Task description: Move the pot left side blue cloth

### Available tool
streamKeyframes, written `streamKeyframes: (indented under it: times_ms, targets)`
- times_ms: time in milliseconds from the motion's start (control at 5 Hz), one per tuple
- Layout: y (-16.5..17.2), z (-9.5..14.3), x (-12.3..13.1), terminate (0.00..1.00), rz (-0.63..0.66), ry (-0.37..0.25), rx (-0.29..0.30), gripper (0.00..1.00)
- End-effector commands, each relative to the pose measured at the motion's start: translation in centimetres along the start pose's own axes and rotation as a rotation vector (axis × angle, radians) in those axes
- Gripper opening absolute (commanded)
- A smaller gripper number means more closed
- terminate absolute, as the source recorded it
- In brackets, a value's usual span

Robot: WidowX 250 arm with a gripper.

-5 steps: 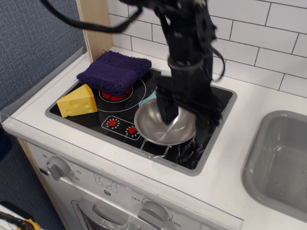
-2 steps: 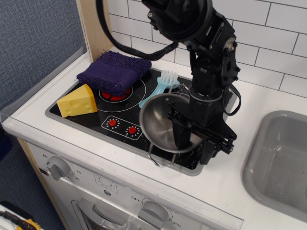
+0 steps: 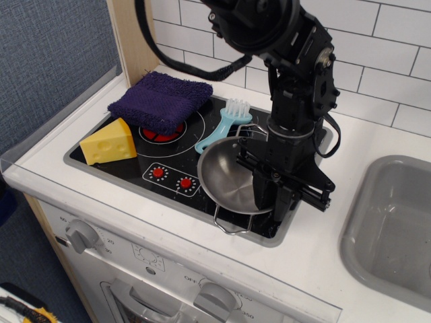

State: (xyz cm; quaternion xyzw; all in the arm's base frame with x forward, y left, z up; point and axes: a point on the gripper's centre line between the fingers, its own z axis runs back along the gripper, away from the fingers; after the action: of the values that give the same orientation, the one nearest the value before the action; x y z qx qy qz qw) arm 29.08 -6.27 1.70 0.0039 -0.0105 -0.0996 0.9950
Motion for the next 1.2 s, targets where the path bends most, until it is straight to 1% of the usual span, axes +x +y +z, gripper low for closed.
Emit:
streamKeyframes:
  times_ms: [0,200,400,600,800,1000]
  targets:
    - [1.3,4.8,0.0,0.00,-0.017,-0.119,0.035,0.00]
    - [3.2,8.1,0.4,0.00,-0.021,-0.189,0.037,0.00]
    - [6.0,10.6,1.1,0.00,-0.004,-0.217,0.060,0.00]
    - [9.8,12.2,2.1,0.00,0.045,-0.213,0.091,0.00]
    - [13.1,12.9,2.8,0.00,0.118,-0.218,0.120,0.00]
    - [15.4,12.4,3.5,0.00,0.169,-0.210,0.155,0.00]
